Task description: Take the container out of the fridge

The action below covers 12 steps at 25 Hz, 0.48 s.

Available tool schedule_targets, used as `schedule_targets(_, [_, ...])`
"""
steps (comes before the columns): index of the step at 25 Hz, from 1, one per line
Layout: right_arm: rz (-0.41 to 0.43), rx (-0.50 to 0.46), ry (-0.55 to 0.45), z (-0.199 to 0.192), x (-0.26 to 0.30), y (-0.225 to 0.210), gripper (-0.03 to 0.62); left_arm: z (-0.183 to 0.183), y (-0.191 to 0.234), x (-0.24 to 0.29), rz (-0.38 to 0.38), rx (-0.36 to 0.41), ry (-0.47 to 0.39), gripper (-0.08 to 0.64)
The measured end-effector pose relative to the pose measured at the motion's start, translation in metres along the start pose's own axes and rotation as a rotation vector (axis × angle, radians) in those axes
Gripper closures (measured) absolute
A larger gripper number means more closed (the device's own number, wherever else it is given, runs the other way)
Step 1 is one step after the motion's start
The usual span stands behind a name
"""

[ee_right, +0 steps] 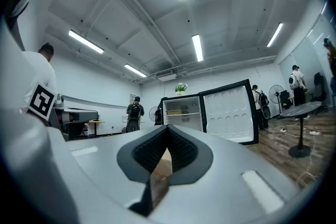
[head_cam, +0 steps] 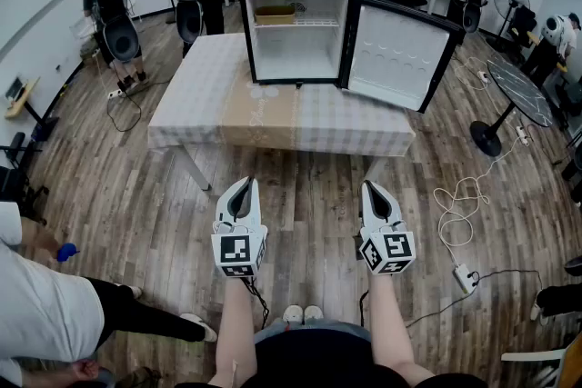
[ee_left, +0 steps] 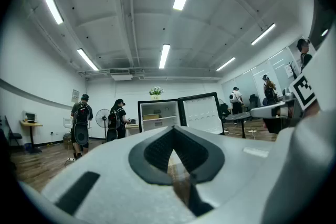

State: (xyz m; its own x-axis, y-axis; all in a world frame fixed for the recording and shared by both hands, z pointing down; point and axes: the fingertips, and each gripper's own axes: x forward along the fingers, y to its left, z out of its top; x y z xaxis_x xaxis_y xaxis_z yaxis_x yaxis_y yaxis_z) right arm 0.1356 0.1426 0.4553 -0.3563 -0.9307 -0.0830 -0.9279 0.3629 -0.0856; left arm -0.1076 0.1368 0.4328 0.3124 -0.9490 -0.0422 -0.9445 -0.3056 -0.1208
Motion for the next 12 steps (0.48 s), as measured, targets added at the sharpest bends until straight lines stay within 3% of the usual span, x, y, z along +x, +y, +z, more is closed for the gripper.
schedule_targets(12, [0.006,0.011,-0.004,0.0000,-0.0029,0.0005,0.588,0.0002,-0.0020,-0.0034,0.002,0.001,-0.001,0.552])
